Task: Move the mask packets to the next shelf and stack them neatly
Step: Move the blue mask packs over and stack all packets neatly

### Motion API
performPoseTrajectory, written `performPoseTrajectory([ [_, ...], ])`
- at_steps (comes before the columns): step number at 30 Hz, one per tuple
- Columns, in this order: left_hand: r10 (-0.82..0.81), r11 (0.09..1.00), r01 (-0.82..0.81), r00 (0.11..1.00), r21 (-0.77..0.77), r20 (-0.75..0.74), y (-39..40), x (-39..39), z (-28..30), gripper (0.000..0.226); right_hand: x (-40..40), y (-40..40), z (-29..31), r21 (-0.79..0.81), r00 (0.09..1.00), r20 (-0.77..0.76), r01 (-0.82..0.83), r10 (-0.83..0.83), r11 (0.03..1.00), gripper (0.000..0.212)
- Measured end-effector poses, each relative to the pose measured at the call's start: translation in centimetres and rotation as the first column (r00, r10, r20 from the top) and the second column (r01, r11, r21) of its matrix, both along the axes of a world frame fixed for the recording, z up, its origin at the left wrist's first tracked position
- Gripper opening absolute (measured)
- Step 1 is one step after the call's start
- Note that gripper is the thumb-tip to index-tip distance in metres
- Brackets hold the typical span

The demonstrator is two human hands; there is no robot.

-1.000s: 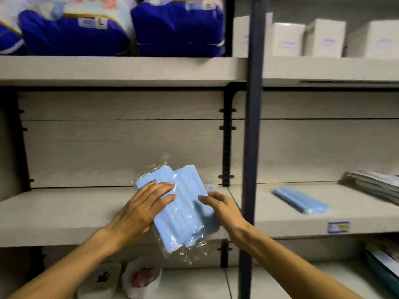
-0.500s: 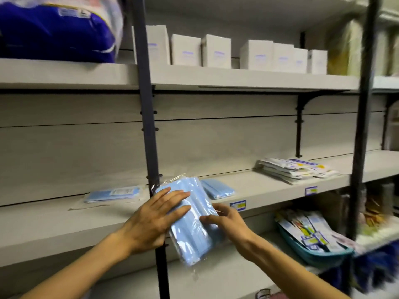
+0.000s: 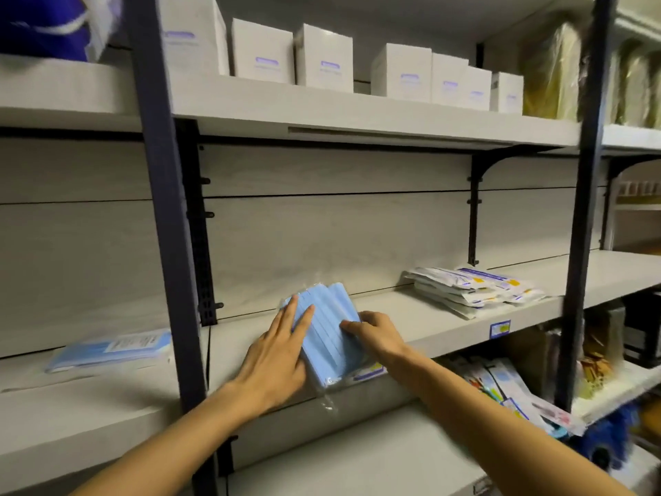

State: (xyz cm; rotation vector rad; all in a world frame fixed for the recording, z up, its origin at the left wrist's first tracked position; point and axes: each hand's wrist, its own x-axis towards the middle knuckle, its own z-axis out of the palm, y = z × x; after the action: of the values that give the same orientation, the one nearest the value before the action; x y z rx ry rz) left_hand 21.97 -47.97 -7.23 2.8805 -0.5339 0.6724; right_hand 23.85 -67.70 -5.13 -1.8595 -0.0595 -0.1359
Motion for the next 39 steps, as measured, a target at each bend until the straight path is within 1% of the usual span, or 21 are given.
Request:
performPoseTrajectory([
  [2,0.062,0.981,-0.087,0.987,-0.172,-0.147,-0.5,2.1,0.5,0.092,2.6,0.1,1.1,-0.013,0.999,-0.034,0.017,-0.017,1.0,0.023],
  [4,0.088,0.898,-0.186,0.964,-0.398,-0.25,-0.7,4.3,1.1,0.089,4.7,0.3,2.2,-0.014,0.997,-0.075,0.026,-0.027,1.0,0.023],
  [6,0.103,0.792,-0.289,0.932,-0.538,-0.348,-0.7,6.4,1.6,0.07,6.9,0.3,2.7,-0.026,0.993,-0.118,0.021,-0.023,0.999,0.027],
  [9,-0.002,0.642,-0.372,0.874,-0.671,-0.486,-0.6,8.7,1.4,0.047,9.5,0.3,2.1,-0.066,0.982,-0.189,-0.013,0.0,0.998,0.038],
  [10,-0.043,0.606,-0.384,0.859,-0.697,-0.51,-0.3,9.7,0.8,0.036,10.2,0.4,1.6,-0.094,0.979,-0.202,-0.019,0.0,0.995,0.038],
  [11,-0.077,0.563,-0.384,0.857,-0.731,-0.509,-0.1,10.7,0.3,0.031,10.7,0.5,1.1,-0.128,0.979,-0.205,-0.024,-0.002,0.992,0.038],
  [12,-0.099,0.537,-0.392,0.85,-0.747,-0.517,0.0,11.5,-0.1,0.034,11.2,0.5,0.7,-0.161,0.98,-0.199,-0.03,-0.002,0.986,0.038],
  [15,-0.109,0.527,-0.413,0.834,-0.743,-0.541,-0.2,12.9,-0.4,0.044,12.2,-0.1,0.3,-0.298,0.984,-0.177,-0.076,0.023,0.951,0.04],
  [17,-0.13,0.512,-0.423,0.822,-0.748,-0.554,-1.0,12.5,0.3,0.047,12.5,-0.6,0.6,-0.293,0.976,-0.203,-0.141,0.082,0.946,0.039],
  [19,-0.161,0.454,-0.455,0.804,-0.766,-0.573,-1.7,12.7,0.4,0.037,12.4,-1.1,0.8,-0.272,0.96,-0.252,-0.194,0.125,0.942,0.032],
  [21,-0.163,0.387,-0.489,0.798,-0.782,-0.58,-2.9,12.2,0.9,0.026,12.7,-1.6,0.6,-0.287,0.958,-0.251,-0.211,0.139,0.934,0.029],
  [22,-0.163,0.379,-0.495,0.796,-0.782,-0.583,-3.5,11.8,1.1,0.019,13.0,-1.8,0.4,-0.295,0.959,-0.243,-0.215,0.144,0.931,0.03],
  [23,-0.155,0.399,-0.484,0.802,-0.779,-0.577,-3.9,11.7,1.1,0.015,13.1,-1.9,0.3,-0.302,0.958,-0.243,-0.223,0.151,0.927,0.032],
  [24,-0.143,0.431,-0.464,0.812,-0.774,-0.566,-4.4,11.5,1.1,0.016,13.3,-2.1,0.2,-0.303,0.957,-0.242,-0.231,0.16,0.925,0.031],
  [26,-0.128,0.495,-0.424,0.827,-0.758,-0.547,-4.9,11.0,0.8,0.027,13.5,-2.2,-0.1,-0.299,0.952,-0.244,-0.257,0.187,0.919,0.028],
  [29,-0.05,0.562,-0.416,0.846,-0.715,-0.532,-5.1,10.3,0.2,0.033,13.4,-2.0,-0.5,-0.32,0.95,-0.226,-0.281,0.215,0.905,0.039],
  [31,-0.043,0.55,-0.433,0.839,-0.714,-0.542,-5.2,10.1,0.2,0.033,13.4,-2.0,-0.8,-0.316,0.948,-0.22,-0.292,0.23,0.902,0.044],
  [33,-0.042,0.49,-0.466,0.831,-0.737,-0.554,-5.2,10.0,0.6,0.037,13.6,-2.4,-0.6,-0.268,0.94,-0.225,-0.312,0.256,0.912,0.04],
  [35,-0.031,0.439,-0.489,0.83,-0.754,-0.557,-5.4,9.4,1.1,0.029,13.5,-2.9,-0.6,-0.191,0.928,-0.242,-0.333,0.284,0.923,0.033],
  [37,-0.01,0.449,-0.49,0.833,-0.747,-0.553,-5.3,9.1,0.8,0.028,13.3,-3.1,-1.1,-0.139,0.918,-0.239,-0.355,0.317,0.924,0.034],
  [39,0.022,0.48,-0.484,0.84,-0.732,-0.542,-5.5,8.8,0.3,0.033,13.1,-3.0,-2.1,-0.144,0.918,-0.206,-0.37,0.338,0.918,0.043],
])
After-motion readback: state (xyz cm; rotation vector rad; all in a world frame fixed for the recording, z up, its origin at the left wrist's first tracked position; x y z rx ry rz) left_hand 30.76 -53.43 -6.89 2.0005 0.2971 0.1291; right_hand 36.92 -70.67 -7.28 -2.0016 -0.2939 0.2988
